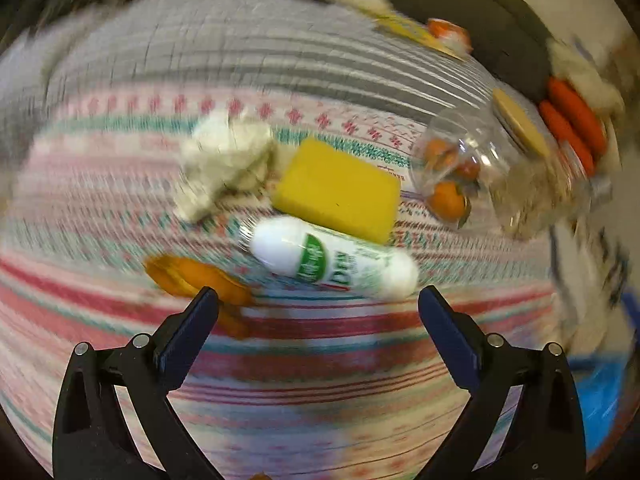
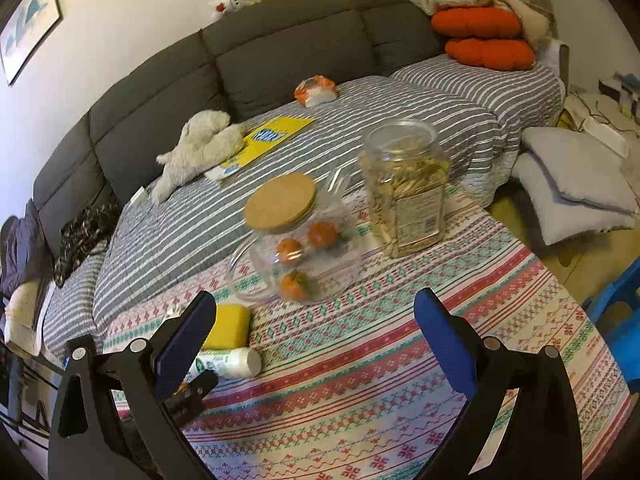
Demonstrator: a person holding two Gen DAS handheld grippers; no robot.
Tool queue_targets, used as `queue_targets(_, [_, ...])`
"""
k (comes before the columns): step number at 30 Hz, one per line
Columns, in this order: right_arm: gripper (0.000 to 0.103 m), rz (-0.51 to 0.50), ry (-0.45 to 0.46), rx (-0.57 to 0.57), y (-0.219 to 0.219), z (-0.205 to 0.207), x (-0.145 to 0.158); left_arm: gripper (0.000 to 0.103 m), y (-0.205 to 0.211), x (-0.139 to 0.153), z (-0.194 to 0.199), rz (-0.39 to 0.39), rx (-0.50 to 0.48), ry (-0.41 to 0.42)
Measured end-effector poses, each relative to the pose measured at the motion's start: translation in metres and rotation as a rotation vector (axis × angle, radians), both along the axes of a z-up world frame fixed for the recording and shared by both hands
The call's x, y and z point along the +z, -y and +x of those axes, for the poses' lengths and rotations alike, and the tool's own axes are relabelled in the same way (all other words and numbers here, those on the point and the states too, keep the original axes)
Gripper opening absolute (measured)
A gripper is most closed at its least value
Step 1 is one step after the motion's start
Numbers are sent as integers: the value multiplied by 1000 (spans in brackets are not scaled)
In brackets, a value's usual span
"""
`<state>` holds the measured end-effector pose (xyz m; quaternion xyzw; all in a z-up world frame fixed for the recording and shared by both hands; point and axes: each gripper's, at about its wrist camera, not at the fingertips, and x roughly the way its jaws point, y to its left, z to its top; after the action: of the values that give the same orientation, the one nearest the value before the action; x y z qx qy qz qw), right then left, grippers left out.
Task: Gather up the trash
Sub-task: 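Move both grippers back over the table toward the second white bottle, then grasp the second white AD bottle with the left gripper while the right gripper grasps the orange peel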
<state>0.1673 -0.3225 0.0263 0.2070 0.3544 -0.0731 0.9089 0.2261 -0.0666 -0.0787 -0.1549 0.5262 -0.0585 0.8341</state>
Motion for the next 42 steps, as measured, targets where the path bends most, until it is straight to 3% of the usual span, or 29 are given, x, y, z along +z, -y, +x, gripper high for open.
queue_targets(3, [96, 37, -8, -7, 11, 2, -1, 96, 2, -12, 16, -92, 183, -89])
queue_targets(6, [96, 50, -30, 17, 13, 6, -5, 94, 11, -22, 38, -83, 262, -144])
queue_targets(7, [96, 46, -34, 21, 13, 6, -6, 87, 16, -27, 43, -80, 260, -173])
queue_targets(8, [96, 40, -40, 25, 12, 8, -7, 75, 22, -33, 46, -91, 238, -210])
queue_targets(9, [96, 40, -43, 27, 12, 8, -8, 74, 28, -36, 45, -81, 212, -218])
queue_targets(11, [96, 50, -49, 40, 11, 11, -10, 60, 38, -30, 35, -26, 132, -162])
queue_targets(16, [96, 58, -68, 66, 5, 13, -16, 48, 26, -23, -3, -25, -8, -82])
queue_targets(22, [96, -20, -102, 146, -28, 20, -31, 36, -13, 13, -70, 150, -156, 77])
queue_targets(25, [96, -67, -128, 257, -62, 26, -49, 36, -50, 23, -98, 231, -174, 134])
queue_targets(29, [96, -172, -196, 457, -128, 25, -84, 36, -86, 22, -113, 256, -141, 180])
queue_targets(32, [96, -197, -225, 525, -157, 19, -104, 36, -106, 9, -111, 170, -153, 60])
queue_targets(35, [96, -171, -245, 518, -165, 15, -113, 37, -120, 10, -116, 197, -202, 34])
queue_targets(37, [96, -152, -245, 487, -163, 15, -113, 38, -129, 7, -117, 175, -211, -1])
queue_targets(39, [96, -136, -242, 464, -160, 16, -111, 50, -138, 4, -117, 155, -232, -29])
queue_targets(41, [96, -131, -238, 448, -157, 18, -109, 73, -139, 5, -115, 167, -243, -23])
queue_targets(42, [96, -133, -235, 441, -157, 18, -107, 74, -136, 5, -112, 171, -252, -20])
